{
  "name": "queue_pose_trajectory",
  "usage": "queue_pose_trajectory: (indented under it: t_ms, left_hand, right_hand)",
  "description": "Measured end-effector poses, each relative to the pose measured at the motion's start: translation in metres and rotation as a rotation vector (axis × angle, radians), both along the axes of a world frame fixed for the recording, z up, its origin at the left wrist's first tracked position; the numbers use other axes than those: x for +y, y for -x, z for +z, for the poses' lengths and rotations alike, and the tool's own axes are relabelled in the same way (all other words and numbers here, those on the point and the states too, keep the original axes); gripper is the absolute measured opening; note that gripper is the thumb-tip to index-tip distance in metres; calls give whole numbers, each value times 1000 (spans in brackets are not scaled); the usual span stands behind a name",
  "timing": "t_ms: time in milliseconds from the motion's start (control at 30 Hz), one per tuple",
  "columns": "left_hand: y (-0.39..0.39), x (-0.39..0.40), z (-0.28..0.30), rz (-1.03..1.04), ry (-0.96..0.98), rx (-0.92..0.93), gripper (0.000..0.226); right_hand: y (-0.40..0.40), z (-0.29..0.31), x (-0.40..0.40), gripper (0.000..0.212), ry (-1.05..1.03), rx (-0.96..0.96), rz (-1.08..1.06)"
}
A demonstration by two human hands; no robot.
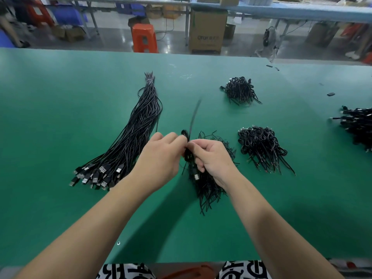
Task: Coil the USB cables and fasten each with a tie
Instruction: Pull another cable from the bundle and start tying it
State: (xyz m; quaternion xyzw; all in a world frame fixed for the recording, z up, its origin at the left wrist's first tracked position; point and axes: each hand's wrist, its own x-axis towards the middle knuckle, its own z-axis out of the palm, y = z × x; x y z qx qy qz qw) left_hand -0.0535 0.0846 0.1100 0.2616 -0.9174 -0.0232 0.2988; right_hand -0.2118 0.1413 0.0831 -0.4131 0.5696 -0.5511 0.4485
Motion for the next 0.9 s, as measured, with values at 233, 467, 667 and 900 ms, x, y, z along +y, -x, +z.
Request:
queue_pose_trajectory:
  t_ms: [233,467,667,900]
  left_hand:
    - [3,3,-6,-29,112,-69,21]
    - [4,-8,-4,89,-602,270,16]
    - [9,-1,-6,88,-57,100,18]
    - [4,-4,-14,-32,260,-29,29]
  right_hand:
    - [6,1,4,15,8,-101,37]
    - [11,3,7,30,97,-78,143]
    - [6,1,0,17,1,117,-13]
    - [0,6,4,45,-80,-127,107]
